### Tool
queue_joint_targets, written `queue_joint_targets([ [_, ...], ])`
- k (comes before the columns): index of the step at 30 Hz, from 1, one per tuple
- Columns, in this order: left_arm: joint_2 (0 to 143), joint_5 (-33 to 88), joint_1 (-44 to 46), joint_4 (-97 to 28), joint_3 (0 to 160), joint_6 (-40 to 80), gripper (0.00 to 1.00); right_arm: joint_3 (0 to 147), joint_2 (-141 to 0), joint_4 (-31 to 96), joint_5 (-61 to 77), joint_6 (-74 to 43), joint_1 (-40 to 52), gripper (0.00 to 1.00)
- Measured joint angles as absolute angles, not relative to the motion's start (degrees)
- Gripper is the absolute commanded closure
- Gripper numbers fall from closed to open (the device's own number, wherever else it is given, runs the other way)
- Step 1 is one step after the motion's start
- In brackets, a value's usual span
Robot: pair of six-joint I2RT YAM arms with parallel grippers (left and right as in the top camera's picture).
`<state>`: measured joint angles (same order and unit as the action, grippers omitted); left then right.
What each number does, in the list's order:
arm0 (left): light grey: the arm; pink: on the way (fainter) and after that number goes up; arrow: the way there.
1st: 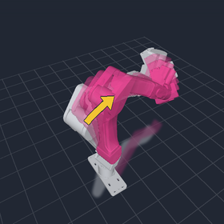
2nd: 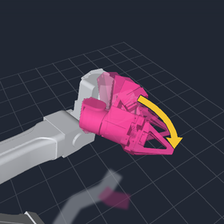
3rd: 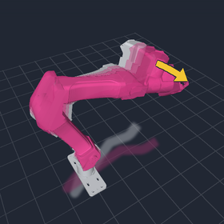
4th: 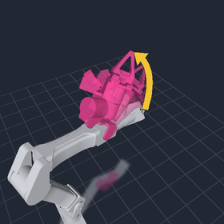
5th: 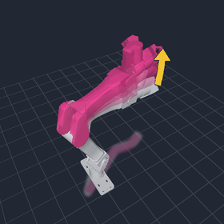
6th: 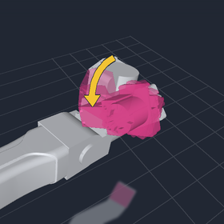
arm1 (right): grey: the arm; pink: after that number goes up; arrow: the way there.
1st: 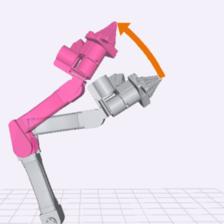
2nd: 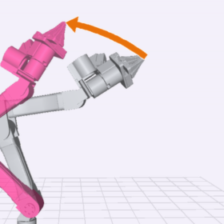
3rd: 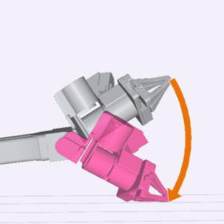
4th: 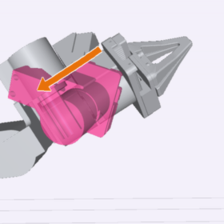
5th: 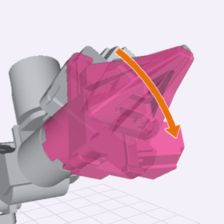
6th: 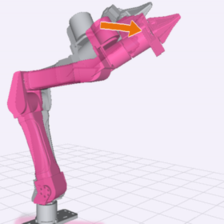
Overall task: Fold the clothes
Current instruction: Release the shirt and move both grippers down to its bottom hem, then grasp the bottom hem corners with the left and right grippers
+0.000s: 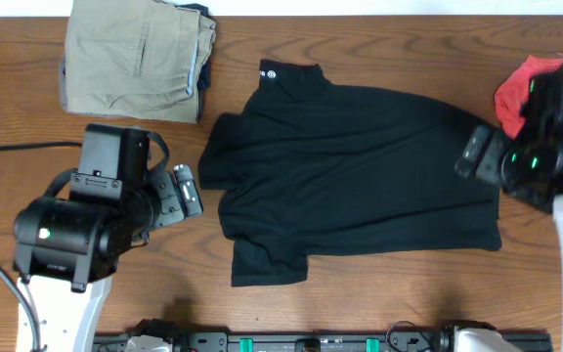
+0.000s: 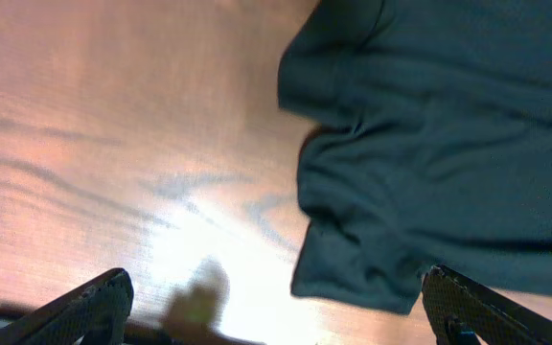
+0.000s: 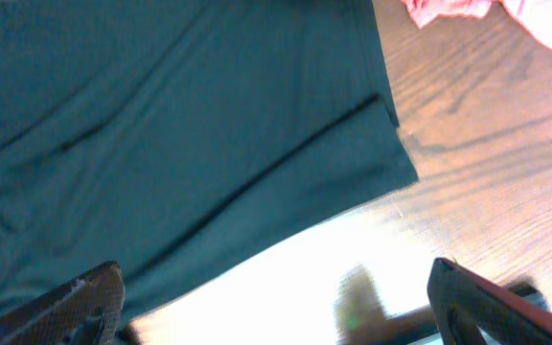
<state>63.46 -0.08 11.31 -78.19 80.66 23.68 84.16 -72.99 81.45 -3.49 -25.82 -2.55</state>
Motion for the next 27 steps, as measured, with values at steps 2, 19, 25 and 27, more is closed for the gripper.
queue_joint_targets([
  [2,63.4,0.8,11.3,-78.0,78.1,23.9,0.02,77.9,-69.4,78.6,-3.3,-26.3,-2.5,0.01],
  [19,64.3,16.6,11.3,-56.8,43.1,24.2,0.02,51.1,-65.5,62.6,3.7,-27.6,-2.5,0.01],
  [25,67.5,19.3,11.4,-52.9,39.5,25.1,0.02,50.4,-65.5,62.0,4.1,-27.9,-2.5,0.01],
  [27,69.4,20.1,12.1,-51.9,38.7,25.3,0.02,50.4,-65.5,61.9,4.1,-27.9,-2.5,0.01],
])
